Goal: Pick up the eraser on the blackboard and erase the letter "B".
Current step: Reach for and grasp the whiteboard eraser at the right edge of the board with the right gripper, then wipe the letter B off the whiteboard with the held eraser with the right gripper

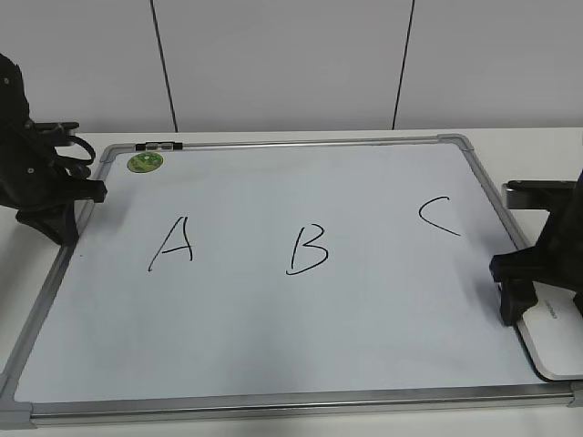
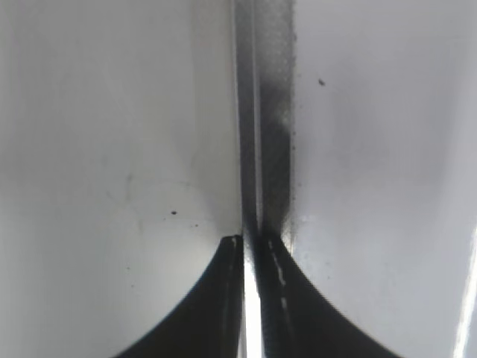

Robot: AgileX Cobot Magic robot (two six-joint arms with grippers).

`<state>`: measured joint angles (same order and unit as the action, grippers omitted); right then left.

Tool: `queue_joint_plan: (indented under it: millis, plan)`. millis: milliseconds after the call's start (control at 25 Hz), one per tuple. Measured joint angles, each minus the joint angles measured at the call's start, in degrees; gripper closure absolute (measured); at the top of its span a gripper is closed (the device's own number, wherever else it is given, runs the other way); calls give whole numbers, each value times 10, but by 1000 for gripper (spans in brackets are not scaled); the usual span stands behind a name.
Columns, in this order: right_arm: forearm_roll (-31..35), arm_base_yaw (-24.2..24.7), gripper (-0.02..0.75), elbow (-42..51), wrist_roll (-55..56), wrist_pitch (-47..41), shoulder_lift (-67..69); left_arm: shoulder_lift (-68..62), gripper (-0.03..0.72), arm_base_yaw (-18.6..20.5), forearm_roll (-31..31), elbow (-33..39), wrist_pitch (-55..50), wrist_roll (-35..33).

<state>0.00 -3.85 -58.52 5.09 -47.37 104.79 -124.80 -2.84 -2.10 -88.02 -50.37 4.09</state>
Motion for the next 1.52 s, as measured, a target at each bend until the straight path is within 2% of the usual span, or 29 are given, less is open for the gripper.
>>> queue_joint_plan:
  millis: [240, 600, 760, 1040, 1200, 1520]
  plan:
    - [0, 0, 203, -1, 0, 0, 0, 0, 652, 0, -1, 0, 0, 0]
    - [0, 0, 212, -2, 0, -1, 0, 0, 651, 0, -6, 0, 0, 0]
    - [8, 0, 213, -32, -1, -48, 5, 0, 651, 0, -8, 0, 0, 0]
    - [52, -15, 214, -179, -46, -152, 18, 0, 651, 0, -10, 0, 0, 0]
    - [31, -66, 214, -274, -48, -208, 69, 0, 651, 0, -11, 0, 0, 0]
    - [14, -149, 214, -428, -46, -218, 180, 0, 651, 0, -13, 0, 0, 0]
